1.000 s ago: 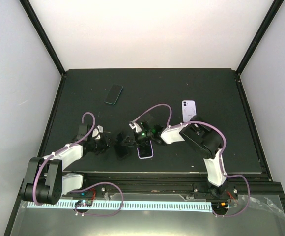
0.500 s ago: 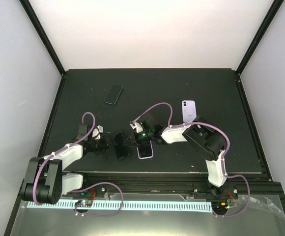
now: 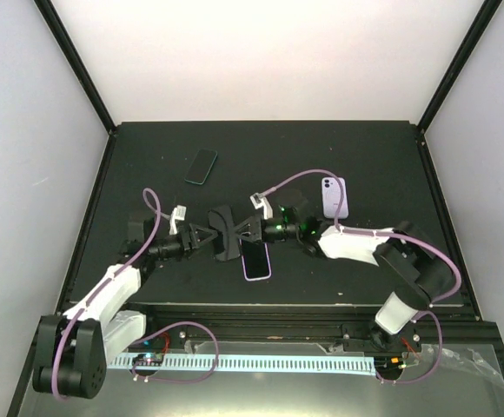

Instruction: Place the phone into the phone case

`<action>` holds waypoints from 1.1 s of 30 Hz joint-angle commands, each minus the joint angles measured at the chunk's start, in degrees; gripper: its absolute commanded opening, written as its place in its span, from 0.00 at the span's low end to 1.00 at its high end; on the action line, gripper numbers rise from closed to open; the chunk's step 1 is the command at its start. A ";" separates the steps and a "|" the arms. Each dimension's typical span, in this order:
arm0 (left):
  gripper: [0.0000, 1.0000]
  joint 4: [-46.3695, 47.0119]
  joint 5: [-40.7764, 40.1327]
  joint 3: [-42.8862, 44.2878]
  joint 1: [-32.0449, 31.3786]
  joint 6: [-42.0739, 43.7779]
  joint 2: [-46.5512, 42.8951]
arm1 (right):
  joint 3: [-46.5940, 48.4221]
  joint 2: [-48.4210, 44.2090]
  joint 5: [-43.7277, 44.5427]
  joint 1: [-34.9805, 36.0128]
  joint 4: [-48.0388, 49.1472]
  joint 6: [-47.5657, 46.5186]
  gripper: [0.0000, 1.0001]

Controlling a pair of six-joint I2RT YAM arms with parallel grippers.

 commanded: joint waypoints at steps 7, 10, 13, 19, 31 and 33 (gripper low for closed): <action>0.43 14.26 11.92 -1.30 -0.47 -11.28 -8.97 | -4.07 -7.25 -7.55 0.14 22.59 10.73 0.01; 0.27 19.09 12.04 -2.96 -0.49 -15.27 -10.37 | -4.24 -7.45 -8.20 0.14 24.35 12.03 0.01; 0.13 22.80 12.11 -3.93 -0.54 -18.45 -11.26 | -4.41 -7.86 -8.09 0.06 22.82 11.48 0.04; 0.01 26.92 11.74 -3.16 -0.69 -21.40 -12.25 | -5.96 -9.48 -9.80 0.13 18.70 10.48 0.35; 0.02 32.60 10.35 -1.54 -1.76 -23.20 -10.82 | -12.19 -13.52 -12.16 0.43 16.04 10.71 0.59; 0.02 32.81 10.22 -1.36 -1.88 -23.20 -10.53 | -11.92 -13.42 -12.24 0.78 16.01 10.82 0.59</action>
